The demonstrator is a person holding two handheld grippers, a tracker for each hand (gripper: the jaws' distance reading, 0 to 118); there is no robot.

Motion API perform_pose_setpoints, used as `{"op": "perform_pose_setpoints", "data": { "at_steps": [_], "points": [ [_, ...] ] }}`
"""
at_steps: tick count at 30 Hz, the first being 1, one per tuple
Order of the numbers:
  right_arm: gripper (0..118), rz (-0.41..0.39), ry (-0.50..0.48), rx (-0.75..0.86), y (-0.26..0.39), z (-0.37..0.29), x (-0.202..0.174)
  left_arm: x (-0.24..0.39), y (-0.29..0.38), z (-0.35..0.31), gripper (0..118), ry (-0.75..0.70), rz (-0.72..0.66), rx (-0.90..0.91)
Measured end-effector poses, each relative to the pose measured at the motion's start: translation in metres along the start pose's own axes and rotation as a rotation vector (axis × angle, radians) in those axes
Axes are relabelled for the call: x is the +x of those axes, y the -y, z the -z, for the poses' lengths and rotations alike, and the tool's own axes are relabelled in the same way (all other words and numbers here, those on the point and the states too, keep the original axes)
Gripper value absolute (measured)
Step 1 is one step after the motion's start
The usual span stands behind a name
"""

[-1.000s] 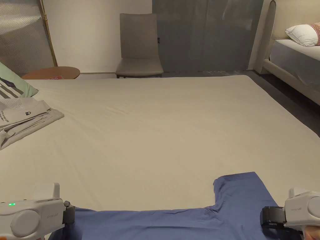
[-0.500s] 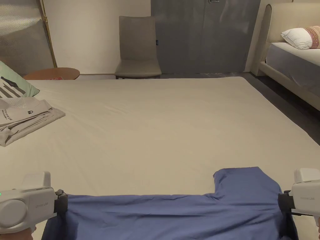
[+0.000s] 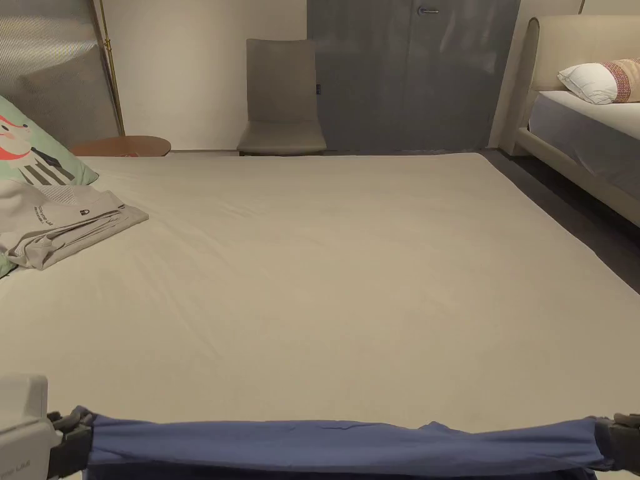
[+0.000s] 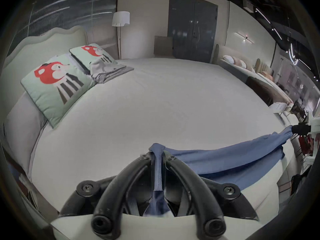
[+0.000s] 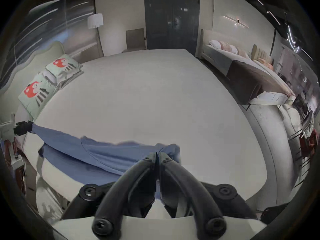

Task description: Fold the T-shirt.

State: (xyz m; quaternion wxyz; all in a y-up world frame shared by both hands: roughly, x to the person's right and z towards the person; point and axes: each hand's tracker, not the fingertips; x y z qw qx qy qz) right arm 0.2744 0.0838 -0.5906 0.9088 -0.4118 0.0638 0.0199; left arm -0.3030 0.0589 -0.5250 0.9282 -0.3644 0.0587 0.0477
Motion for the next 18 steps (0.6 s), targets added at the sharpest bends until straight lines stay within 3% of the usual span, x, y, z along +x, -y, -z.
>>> {"op": "perform_pose_setpoints", "data": {
  "at_steps": [8,18],
  "points": [
    [2,-0.032,0.052,-0.131,0.066,0.027,-0.005,-0.011,0.081,0.013,2,-0.017,-0.061,-0.111],
    [2,-0.007,0.097,-0.151,0.088,0.046,0.000,-0.018,0.097,0.022,2,-0.027,-0.120,-0.126]
  ]
}}
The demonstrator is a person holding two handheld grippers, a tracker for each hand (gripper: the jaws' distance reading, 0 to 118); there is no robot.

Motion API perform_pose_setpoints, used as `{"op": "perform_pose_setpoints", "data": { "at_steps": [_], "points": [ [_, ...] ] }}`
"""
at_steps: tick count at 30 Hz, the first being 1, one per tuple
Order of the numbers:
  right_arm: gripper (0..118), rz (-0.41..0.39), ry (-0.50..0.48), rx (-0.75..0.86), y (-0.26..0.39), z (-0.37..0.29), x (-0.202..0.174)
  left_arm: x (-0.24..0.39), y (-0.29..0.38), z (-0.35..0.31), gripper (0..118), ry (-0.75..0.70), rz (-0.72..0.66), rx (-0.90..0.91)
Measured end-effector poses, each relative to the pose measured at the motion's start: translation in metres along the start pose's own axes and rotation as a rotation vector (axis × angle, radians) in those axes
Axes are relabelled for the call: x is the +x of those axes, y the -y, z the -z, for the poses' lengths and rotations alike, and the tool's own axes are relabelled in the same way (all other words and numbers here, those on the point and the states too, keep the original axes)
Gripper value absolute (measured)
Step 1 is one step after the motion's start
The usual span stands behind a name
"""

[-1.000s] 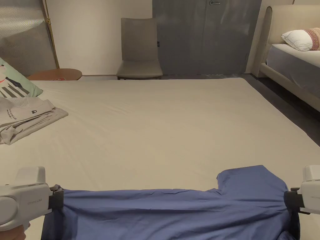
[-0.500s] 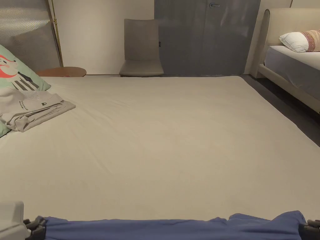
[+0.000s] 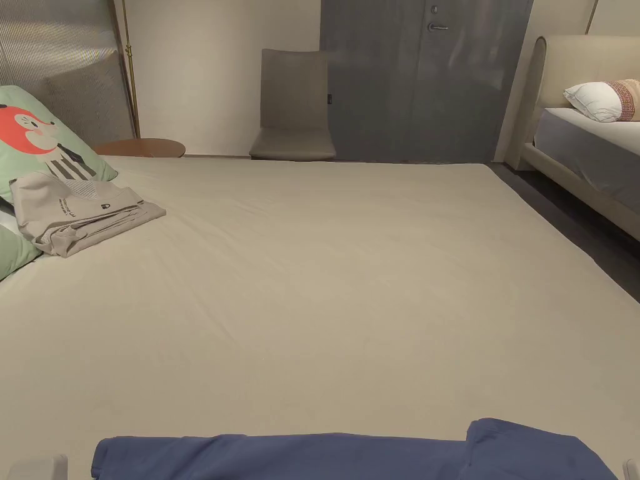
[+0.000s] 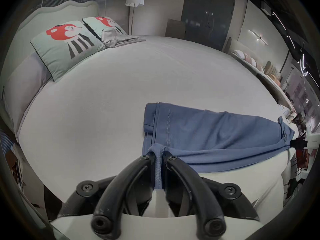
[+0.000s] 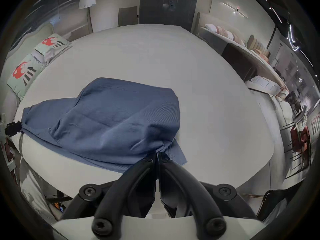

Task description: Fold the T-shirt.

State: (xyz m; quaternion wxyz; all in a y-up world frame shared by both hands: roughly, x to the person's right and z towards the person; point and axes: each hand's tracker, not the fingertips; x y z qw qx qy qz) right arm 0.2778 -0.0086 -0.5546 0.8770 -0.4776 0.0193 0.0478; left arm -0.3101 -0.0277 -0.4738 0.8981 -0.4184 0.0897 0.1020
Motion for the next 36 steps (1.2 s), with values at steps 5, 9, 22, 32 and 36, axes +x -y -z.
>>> {"op": "perform_pose_setpoints", "data": {
  "at_steps": [5,9,22,32,36],
  "points": [
    [89,0.037,0.056,0.124,-0.003,-0.025,0.002,0.002,-0.013,-0.028,95,-0.087,0.040,0.141],
    [92,0.103,0.085,0.388,-0.013,-0.063,-0.006,0.011,-0.035,-0.071,109,-0.043,-0.003,0.368],
    [1,0.164,0.043,0.905,-0.022,-0.094,-0.113,0.055,-0.063,-0.116,0,0.122,0.069,0.661],
    [1,0.105,0.036,0.888,-0.026,-0.091,-0.141,-0.068,-0.079,-0.032,8,0.522,-0.317,0.226],
    [1,0.100,0.035,0.859,-0.025,-0.089,-0.147,-0.113,-0.070,0.016,109,0.671,-0.464,-0.031]
  ]
}}
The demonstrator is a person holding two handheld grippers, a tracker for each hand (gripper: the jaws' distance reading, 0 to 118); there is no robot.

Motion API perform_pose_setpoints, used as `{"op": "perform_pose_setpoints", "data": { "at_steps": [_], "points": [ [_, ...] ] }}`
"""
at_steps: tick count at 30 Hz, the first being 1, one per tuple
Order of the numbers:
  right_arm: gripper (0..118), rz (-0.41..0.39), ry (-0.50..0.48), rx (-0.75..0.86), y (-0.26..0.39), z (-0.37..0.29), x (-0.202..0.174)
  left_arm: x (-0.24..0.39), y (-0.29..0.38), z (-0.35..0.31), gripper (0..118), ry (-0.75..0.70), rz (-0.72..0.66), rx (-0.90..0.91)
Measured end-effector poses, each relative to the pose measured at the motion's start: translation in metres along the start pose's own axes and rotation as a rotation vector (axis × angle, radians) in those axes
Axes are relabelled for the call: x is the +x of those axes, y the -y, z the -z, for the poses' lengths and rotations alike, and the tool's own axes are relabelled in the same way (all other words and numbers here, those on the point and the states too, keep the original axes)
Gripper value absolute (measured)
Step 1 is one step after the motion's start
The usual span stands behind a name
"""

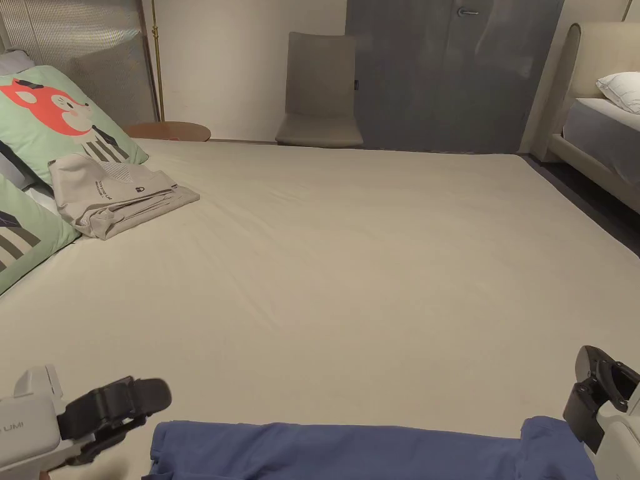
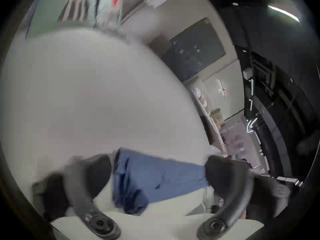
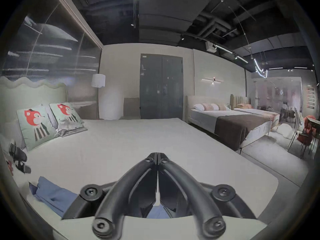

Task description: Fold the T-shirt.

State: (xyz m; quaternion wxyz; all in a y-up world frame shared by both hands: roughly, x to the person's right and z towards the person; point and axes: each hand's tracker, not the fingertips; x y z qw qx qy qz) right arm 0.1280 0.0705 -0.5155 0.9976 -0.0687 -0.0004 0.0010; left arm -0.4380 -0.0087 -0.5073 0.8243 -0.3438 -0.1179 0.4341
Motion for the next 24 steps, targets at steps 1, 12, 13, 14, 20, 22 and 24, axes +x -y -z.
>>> {"op": "perform_pose_setpoints", "data": {
  "at_steps": [1,12,13,14,20,22,24],
  "points": [
    [1,-0.002,-0.001,-0.007,0.001,0.000,-0.002,-0.010,0.001,0.002,110,-0.028,-0.021,-0.026],
    [1,-0.061,-0.018,-0.058,0.001,0.001,-0.025,-0.044,0.021,0.058,73,0.133,-0.202,-0.109],
    [1,-0.063,-0.021,-0.058,0.000,0.001,-0.027,-0.045,0.022,0.060,61,0.127,-0.208,-0.111],
    [1,-0.066,-0.025,-0.056,-0.002,0.000,-0.028,-0.045,0.023,0.064,44,0.119,-0.206,-0.114],
    [1,-0.064,-0.036,-0.050,-0.008,0.001,-0.032,-0.048,0.023,0.056,10,0.056,-0.192,-0.121],
    [1,-0.062,-0.037,-0.051,-0.008,0.002,-0.032,-0.045,0.021,0.044,9,0.030,-0.187,-0.108],
    [1,-0.056,-0.039,-0.051,-0.008,0.002,-0.032,-0.050,0.015,0.027,8,0.026,-0.194,-0.084]
  ]
}}
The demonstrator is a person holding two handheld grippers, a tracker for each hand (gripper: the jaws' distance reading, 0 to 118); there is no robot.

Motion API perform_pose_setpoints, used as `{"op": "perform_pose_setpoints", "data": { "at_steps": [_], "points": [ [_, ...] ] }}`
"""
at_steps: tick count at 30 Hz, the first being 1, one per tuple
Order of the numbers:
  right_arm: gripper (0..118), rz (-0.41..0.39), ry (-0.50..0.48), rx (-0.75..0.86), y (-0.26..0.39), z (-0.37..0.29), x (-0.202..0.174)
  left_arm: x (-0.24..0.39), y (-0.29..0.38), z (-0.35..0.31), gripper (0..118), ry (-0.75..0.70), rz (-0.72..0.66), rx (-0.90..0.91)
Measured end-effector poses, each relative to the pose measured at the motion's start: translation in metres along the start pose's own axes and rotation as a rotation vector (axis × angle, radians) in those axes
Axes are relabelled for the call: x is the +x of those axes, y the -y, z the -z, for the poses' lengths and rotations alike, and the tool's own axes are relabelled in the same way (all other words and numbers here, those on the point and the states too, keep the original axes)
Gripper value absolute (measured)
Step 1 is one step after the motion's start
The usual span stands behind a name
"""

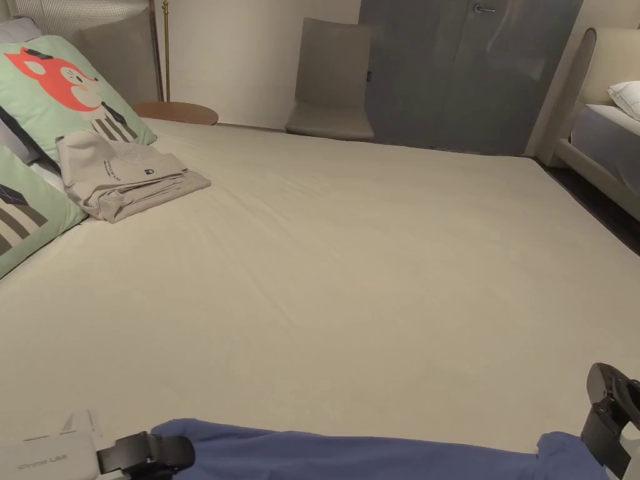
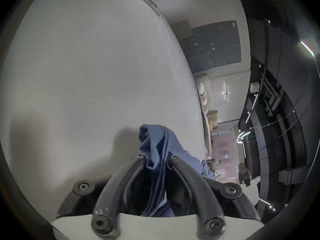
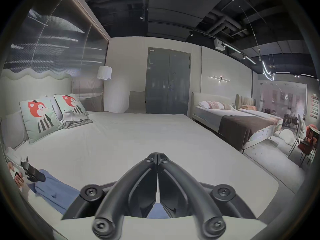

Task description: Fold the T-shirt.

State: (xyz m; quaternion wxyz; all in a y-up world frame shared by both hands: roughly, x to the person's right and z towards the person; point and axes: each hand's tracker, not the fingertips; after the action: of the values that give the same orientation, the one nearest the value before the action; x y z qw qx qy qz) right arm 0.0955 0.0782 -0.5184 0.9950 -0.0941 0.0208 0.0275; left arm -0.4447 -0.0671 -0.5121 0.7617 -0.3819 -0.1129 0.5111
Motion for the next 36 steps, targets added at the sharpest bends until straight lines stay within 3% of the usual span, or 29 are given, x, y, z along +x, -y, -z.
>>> {"op": "perform_pose_setpoints", "data": {
  "at_steps": [7,12,20,31,33,34,36],
  "points": [
    [1,0.027,-0.012,-0.004,0.004,0.000,0.002,-0.018,-0.022,-0.089,8,-0.130,-0.041,0.189],
    [1,0.052,-0.044,-0.005,0.006,0.001,-0.002,0.013,-0.018,-0.097,8,-0.146,-0.034,0.177],
    [1,0.073,-0.078,0.024,0.003,-0.005,0.007,0.119,0.010,0.001,8,-0.034,0.099,0.013],
    [1,0.135,0.007,0.013,0.015,-0.019,0.057,0.132,0.067,0.152,9,-0.322,0.215,-0.052],
    [1,0.145,0.018,0.007,0.018,-0.020,0.062,0.131,0.074,0.153,24,-0.308,0.218,-0.043],
    [1,0.149,0.021,0.005,0.019,-0.020,0.064,0.133,0.074,0.147,40,-0.240,0.212,-0.029],
    [1,0.158,0.026,-0.001,0.022,-0.020,0.067,0.140,0.071,0.132,87,-0.117,0.215,-0.035]
  ]
}}
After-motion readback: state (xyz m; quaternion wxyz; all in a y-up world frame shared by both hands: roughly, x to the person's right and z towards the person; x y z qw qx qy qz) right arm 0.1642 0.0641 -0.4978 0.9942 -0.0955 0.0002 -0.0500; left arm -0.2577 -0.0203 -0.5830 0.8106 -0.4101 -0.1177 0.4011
